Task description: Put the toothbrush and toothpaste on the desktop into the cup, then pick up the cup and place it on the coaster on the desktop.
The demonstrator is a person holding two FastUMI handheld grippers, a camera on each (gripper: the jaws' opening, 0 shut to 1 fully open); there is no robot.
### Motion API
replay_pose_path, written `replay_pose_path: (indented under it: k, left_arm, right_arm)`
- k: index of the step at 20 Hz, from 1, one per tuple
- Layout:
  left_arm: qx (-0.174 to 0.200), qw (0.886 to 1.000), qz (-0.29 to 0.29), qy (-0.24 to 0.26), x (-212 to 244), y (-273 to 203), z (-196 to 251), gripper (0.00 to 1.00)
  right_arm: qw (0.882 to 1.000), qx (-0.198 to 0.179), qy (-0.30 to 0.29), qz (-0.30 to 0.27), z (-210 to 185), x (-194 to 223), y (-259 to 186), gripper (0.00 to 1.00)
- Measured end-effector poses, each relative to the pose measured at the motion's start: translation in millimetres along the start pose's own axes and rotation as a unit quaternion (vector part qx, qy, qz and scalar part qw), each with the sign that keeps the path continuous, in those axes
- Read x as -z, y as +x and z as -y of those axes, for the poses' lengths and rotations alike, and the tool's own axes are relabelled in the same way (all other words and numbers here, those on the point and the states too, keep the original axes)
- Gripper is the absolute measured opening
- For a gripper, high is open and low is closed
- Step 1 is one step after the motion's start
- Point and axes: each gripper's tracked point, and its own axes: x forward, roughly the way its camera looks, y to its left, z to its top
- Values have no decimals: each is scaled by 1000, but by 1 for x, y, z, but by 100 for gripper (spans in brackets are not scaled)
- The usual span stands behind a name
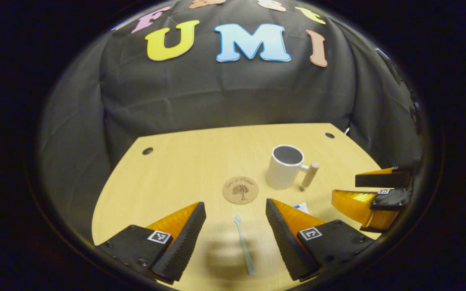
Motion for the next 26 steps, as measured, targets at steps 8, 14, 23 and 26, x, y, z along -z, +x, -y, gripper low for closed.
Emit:
replay_pose_path:
  k: [8,14,23,26]
  left_arm:
    - [-4,996,-89,-1,72,37,0,99]
    - [-15,990,-141,-8,104,62,-2,100]
    - [-11,985,-171,-23,120,70,-1,98]
    - [-8,985,-171,-17,120,74,6,75]
  right_arm:
    - [995,-1,10,-104,-3,67,47,92]
    - [988,2,1,-154,-6,88,68,91]
    - [980,11,-15,-196,-7,107,85,83]
    - [978,12,-14,-209,-7,109,81,60]
